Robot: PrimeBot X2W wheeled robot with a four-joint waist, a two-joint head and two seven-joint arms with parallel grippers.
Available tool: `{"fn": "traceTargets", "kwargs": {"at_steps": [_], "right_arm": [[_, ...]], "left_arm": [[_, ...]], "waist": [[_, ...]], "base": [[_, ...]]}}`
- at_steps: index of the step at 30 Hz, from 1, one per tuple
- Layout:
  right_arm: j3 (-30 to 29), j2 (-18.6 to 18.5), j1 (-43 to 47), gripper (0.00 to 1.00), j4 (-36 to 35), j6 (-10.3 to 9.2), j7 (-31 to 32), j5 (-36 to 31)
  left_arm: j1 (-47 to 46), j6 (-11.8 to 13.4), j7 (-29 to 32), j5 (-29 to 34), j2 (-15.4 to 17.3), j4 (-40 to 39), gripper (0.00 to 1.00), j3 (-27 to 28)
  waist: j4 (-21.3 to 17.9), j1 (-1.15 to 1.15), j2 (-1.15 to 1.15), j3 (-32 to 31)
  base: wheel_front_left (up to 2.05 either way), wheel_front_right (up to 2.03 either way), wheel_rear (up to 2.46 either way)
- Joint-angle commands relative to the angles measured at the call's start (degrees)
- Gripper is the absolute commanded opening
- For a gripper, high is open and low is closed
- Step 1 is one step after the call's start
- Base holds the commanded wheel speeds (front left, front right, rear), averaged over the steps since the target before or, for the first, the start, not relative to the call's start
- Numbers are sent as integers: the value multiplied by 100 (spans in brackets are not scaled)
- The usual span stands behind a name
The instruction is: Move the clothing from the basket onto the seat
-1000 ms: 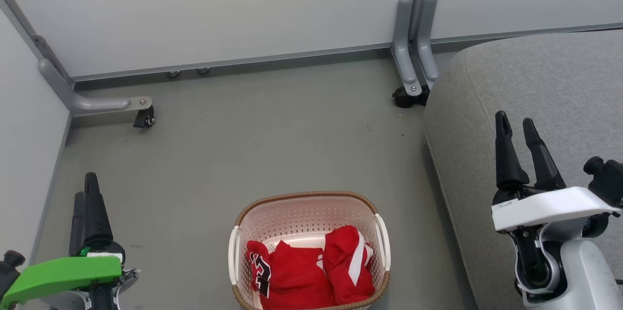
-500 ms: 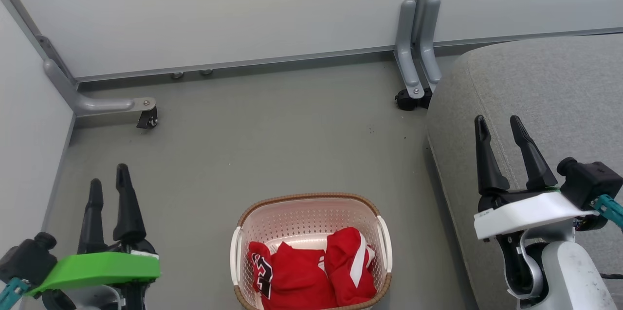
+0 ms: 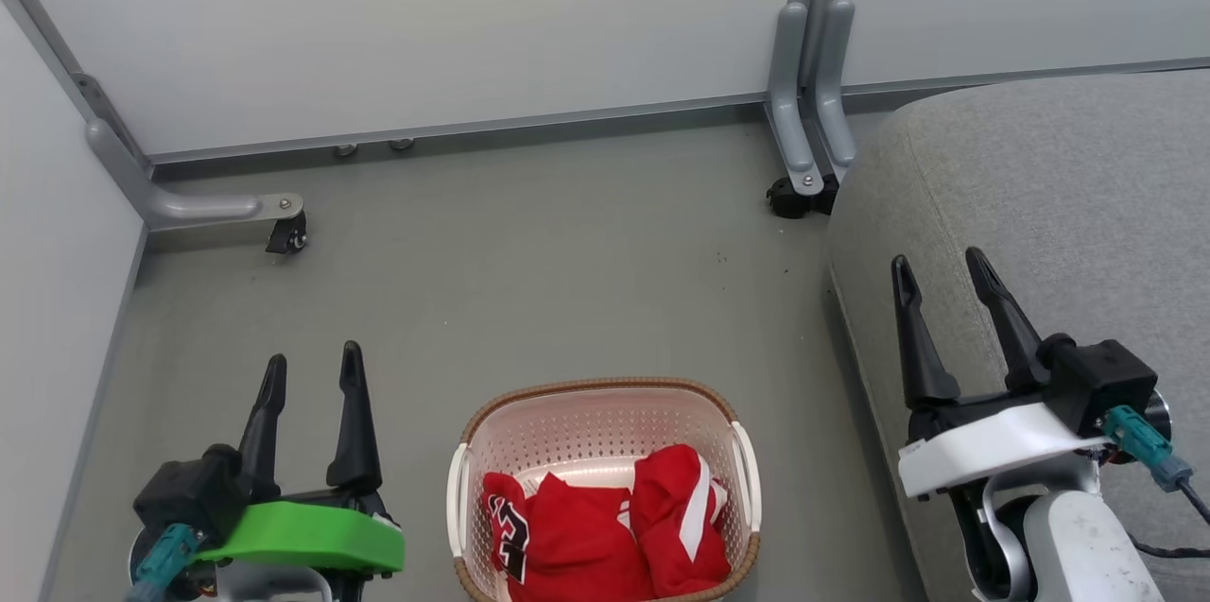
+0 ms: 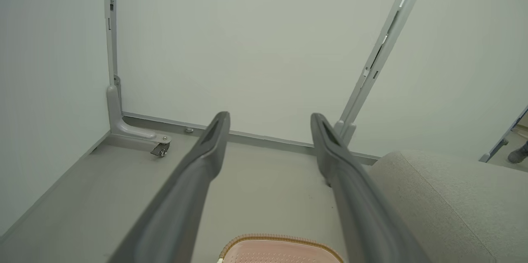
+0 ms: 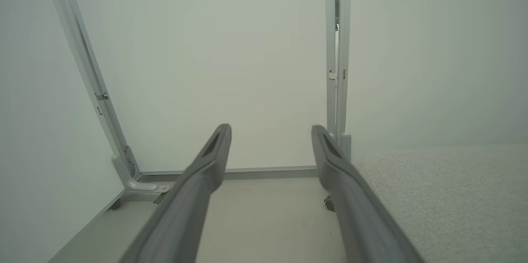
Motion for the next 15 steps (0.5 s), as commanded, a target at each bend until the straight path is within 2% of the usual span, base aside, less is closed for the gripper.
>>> {"fn": "traceTargets", "kwargs": {"at_steps": [1,8,15], "right_arm": [[9,-17,18,100,24,1,-63,-201],[17,0,52,100,276,1,-149,-621],[88,7,39,100,307,1,-242,-1046]], "left_arm": [[-9,63,-50,238,38,-36,100,-62],[61,222,-137,844,176,180,100,-465],[-14,545,-228,1238,354,461,100,-864]], "waist": [[-4,0,0,-5],[-16,0,0,-31],[-8,0,0,-52]], "base": [[0,0,0],[0,0,0],[0,0,0]]}}
